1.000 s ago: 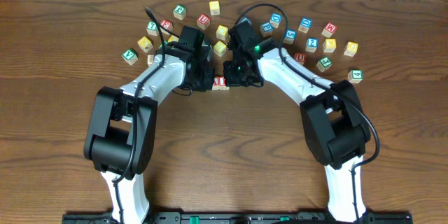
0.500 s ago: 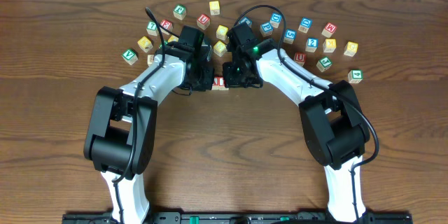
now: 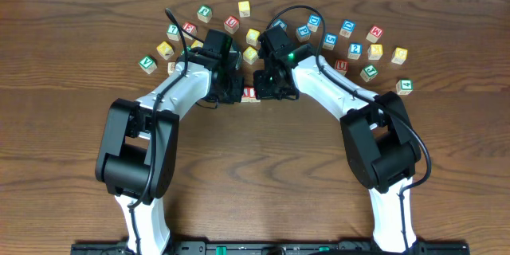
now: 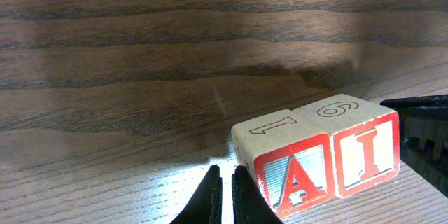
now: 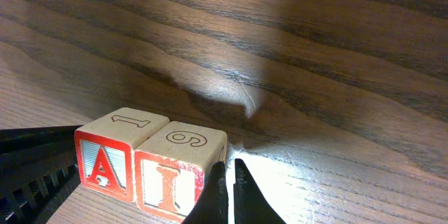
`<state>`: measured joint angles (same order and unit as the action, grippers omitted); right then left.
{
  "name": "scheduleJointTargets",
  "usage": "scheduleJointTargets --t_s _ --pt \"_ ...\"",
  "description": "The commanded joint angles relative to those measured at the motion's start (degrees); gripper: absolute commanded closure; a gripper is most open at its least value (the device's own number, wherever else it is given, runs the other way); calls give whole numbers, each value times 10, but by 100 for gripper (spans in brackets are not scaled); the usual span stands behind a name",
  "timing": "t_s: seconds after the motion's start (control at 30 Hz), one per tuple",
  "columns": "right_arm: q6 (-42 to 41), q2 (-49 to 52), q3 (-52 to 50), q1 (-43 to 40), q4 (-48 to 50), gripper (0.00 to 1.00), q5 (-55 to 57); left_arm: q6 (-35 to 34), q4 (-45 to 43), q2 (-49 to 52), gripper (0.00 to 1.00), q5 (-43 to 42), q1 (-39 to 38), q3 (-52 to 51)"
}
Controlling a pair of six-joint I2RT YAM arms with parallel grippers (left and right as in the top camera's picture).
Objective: Spell out AI2
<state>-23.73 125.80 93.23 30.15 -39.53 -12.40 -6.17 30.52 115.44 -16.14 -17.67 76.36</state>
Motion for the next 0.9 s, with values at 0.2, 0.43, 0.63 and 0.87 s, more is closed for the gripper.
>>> scheduleJointTargets --t_s 0.2,0.43,0.63,0.87 --pt "-7 3 -3 -18 -7 98 -17 -1 4 -11 93 -8 31 -3" --pt "-7 -2 -3 -32 -15 99 -16 2 7 -33 92 -8 49 -3" --pt "-4 -29 -3 -43 -37 99 12 13 38 -48 92 -7 58 16" --pt "7 -85 -3 -56 -66 95 41 16 76 -110 92 8 95 42"
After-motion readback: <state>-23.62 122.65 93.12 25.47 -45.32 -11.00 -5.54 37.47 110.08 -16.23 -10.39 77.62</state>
